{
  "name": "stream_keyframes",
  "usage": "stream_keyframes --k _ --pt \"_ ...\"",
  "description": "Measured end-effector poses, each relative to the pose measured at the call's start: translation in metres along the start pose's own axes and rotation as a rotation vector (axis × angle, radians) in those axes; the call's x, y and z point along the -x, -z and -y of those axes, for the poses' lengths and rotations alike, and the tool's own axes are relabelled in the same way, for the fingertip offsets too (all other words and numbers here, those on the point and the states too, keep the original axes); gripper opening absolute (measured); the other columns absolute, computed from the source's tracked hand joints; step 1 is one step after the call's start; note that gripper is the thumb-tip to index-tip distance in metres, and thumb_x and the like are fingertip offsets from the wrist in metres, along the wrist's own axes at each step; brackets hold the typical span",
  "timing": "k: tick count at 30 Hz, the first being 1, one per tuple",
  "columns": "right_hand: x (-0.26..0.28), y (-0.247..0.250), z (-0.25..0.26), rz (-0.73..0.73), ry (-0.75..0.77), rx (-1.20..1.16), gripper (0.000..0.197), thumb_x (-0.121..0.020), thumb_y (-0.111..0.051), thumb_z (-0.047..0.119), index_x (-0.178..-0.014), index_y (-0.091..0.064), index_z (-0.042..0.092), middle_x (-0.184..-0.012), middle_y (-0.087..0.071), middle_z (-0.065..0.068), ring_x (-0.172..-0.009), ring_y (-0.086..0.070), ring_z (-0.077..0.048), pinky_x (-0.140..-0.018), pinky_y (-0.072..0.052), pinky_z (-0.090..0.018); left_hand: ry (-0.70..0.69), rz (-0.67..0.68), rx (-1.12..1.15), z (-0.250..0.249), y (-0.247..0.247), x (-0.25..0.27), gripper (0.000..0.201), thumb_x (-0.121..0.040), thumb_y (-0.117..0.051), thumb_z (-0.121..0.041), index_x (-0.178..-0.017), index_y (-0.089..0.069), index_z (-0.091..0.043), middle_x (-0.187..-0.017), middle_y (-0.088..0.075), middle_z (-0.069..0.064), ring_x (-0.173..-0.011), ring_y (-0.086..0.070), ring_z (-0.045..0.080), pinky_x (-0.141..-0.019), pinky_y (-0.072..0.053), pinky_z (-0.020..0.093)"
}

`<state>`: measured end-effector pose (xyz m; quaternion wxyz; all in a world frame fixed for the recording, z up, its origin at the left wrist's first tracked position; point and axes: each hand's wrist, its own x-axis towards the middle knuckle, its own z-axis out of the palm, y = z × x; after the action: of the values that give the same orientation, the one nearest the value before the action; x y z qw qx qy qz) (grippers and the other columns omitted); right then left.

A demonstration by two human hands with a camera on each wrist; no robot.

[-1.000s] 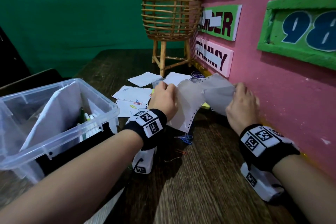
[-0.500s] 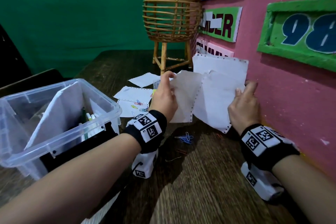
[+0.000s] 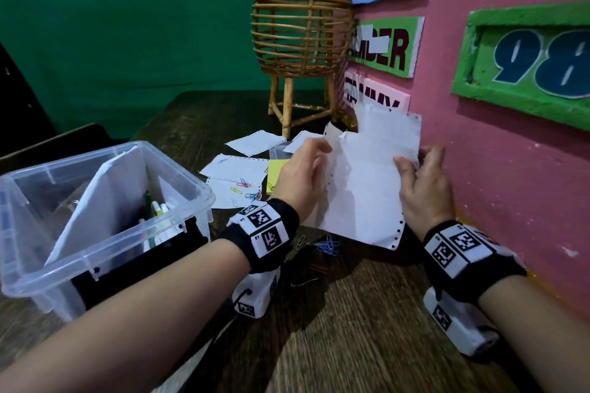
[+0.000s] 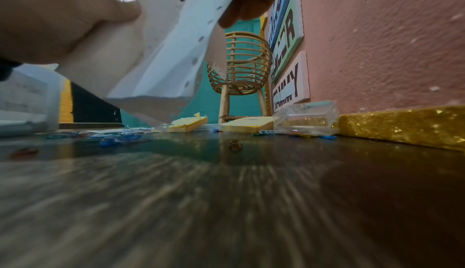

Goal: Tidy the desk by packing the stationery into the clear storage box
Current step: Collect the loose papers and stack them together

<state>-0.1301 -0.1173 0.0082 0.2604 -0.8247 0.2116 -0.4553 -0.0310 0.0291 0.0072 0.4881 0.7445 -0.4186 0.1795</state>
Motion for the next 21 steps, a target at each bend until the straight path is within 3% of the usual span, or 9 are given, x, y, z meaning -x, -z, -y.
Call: stream_keyframes --k 2,5,8,10,12,15,18,21 --pt "0.001 0.001 0.002 -0.033 0.049 -0.009 0.032 -0.096 -0.043 0.018 -0.114 -0.042 -0.009 -0.079 -0.063 -0.028 -0.067 -0.062 -0.041 -0.054 -0.030 -0.027 -0.036 0.007 -0.052 0.006 -0.002 -0.002 0.020 -0.091 -0.048 0.000 -0.106 -0.062 0.001 -0.100 -0.062 0.010 -0.093 -0.060 0.027 -0.077 -0.033 0.005" --pt "0.001 -0.001 0.000 -0.074 0.108 0.003 0.034 -0.096 -0.041 0.020 -0.110 -0.044 -0.012 -0.066 -0.059 -0.027 -0.055 -0.059 -0.042 -0.043 -0.017 -0.019 -0.041 -0.036 -0.091 0.011 -0.004 -0.003 0.019 -0.090 -0.053 -0.005 -0.102 -0.066 0.002 -0.102 -0.065 0.017 -0.094 -0.063 0.030 -0.082 -0.039 0.014" --pt "0.001 -0.001 -0.002 -0.069 0.126 0.004 0.040 -0.093 -0.038 0.027 -0.106 -0.045 -0.011 -0.067 -0.061 -0.026 -0.056 -0.060 -0.043 -0.047 -0.025 -0.022 0.020 -0.009 -0.093 0.007 -0.002 -0.002 0.031 -0.092 -0.055 -0.027 -0.110 -0.064 -0.004 -0.110 -0.061 0.010 -0.098 -0.059 0.020 -0.087 -0.045 0.023" --pt "0.001 -0.001 -0.002 -0.033 0.096 -0.007 0.038 -0.095 -0.045 0.027 -0.108 -0.044 -0.009 -0.070 -0.060 -0.026 -0.062 -0.061 -0.043 -0.048 -0.031 -0.026 0.009 0.077 -0.101 0.006 -0.002 -0.002 0.037 -0.089 -0.058 -0.035 -0.108 -0.063 -0.004 -0.104 -0.059 0.006 -0.091 -0.052 0.013 -0.082 -0.042 0.022" --pt "0.001 0.000 -0.002 0.022 0.064 -0.031 0.039 -0.092 -0.050 0.030 -0.108 -0.044 -0.005 -0.081 -0.064 -0.025 -0.072 -0.064 -0.040 -0.055 -0.038 -0.030 -0.017 0.125 -0.144 0.006 -0.003 -0.003 0.033 -0.087 -0.062 -0.032 -0.097 -0.062 -0.001 -0.089 -0.051 0.003 -0.082 -0.046 0.014 -0.072 -0.034 0.017" --pt "0.001 0.002 0.000 0.088 0.068 -0.019 0.041 -0.087 -0.058 0.031 -0.108 -0.045 -0.002 -0.092 -0.064 -0.018 -0.080 -0.063 -0.033 -0.061 -0.036 -0.027 0.003 0.063 -0.133 0.008 -0.004 -0.005 0.020 -0.087 -0.062 -0.021 -0.079 -0.054 -0.004 -0.082 -0.044 0.002 -0.074 -0.043 0.018 -0.063 -0.026 0.017" --pt "0.000 0.002 -0.002 0.034 0.046 0.007 0.033 -0.091 -0.054 0.023 -0.112 -0.045 -0.002 -0.098 -0.064 -0.023 -0.083 -0.062 -0.037 -0.062 -0.035 -0.028 0.077 -0.011 -0.160 0.013 -0.001 -0.006 0.019 -0.088 -0.055 -0.010 -0.079 -0.039 -0.014 -0.082 -0.043 0.003 -0.075 -0.040 0.019 -0.063 -0.023 0.019" --pt "-0.002 0.000 -0.007 -0.029 -0.026 0.105 0.024 -0.093 -0.044 0.008 -0.117 -0.044 0.001 -0.109 -0.059 -0.025 -0.089 -0.060 -0.043 -0.064 -0.038 -0.035 0.118 -0.008 -0.199 0.015 0.003 -0.007 0.025 -0.081 -0.051 0.003 -0.080 -0.040 -0.019 -0.083 -0.049 0.001 -0.086 -0.051 0.028 -0.073 -0.034 0.030"
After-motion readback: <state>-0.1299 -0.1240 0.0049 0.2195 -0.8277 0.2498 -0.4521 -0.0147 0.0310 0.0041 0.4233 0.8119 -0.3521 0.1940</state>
